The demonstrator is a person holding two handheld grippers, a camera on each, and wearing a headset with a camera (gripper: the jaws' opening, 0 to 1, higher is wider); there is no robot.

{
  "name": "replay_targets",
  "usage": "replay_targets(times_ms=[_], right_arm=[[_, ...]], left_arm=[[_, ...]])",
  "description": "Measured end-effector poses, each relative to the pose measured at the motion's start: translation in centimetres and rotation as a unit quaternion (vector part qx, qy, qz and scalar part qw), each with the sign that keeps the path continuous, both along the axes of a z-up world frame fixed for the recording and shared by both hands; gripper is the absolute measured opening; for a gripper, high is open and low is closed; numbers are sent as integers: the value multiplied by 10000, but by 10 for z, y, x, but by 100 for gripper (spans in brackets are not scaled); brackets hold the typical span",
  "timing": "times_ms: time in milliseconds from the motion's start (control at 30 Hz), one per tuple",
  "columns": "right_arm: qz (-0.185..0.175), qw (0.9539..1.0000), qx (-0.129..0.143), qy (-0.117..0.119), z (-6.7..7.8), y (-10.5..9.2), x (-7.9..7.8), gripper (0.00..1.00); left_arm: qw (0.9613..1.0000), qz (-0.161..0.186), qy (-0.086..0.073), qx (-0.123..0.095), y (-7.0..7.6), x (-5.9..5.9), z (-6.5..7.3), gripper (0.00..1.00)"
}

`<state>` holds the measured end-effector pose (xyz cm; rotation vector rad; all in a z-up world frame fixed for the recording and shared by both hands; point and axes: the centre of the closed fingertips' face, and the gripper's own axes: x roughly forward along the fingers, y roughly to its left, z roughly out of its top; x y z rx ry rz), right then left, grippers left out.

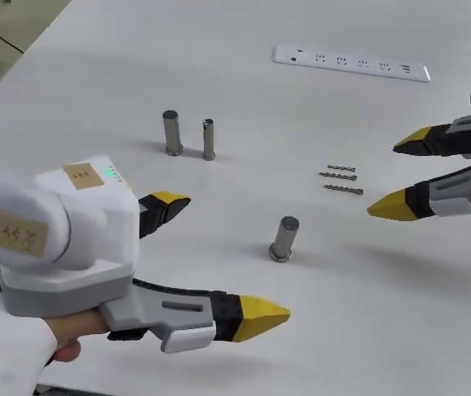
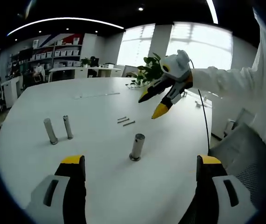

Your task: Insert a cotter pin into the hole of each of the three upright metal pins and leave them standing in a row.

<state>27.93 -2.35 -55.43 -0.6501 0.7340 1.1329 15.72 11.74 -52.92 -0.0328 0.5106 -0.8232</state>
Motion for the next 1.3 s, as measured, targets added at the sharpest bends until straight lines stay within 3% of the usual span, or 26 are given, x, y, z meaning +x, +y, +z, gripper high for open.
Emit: replay_targets(times_ms=[367, 667, 1033, 1167, 1300], right_arm=[[177, 9989, -330, 275, -33, 4, 8, 42], [93, 9984, -383, 409, -44, 11, 17, 22], [50, 9968, -584, 549, -60, 13, 22, 14], [56, 9967, -579, 559, -58, 17, 20, 8], [179, 9956, -780, 492, -59, 14, 22, 3]], left_arm=[[9997, 218, 6, -99, 10, -4, 3, 99], [9996, 236, 33, -122, 11, -6, 2, 99], [9997, 223, -4, -137, 12, -7, 5, 99], [9997, 204, 10, -145, 11, -8, 5, 99], [9997, 178, 36, -138, 11, -10, 4, 97]])
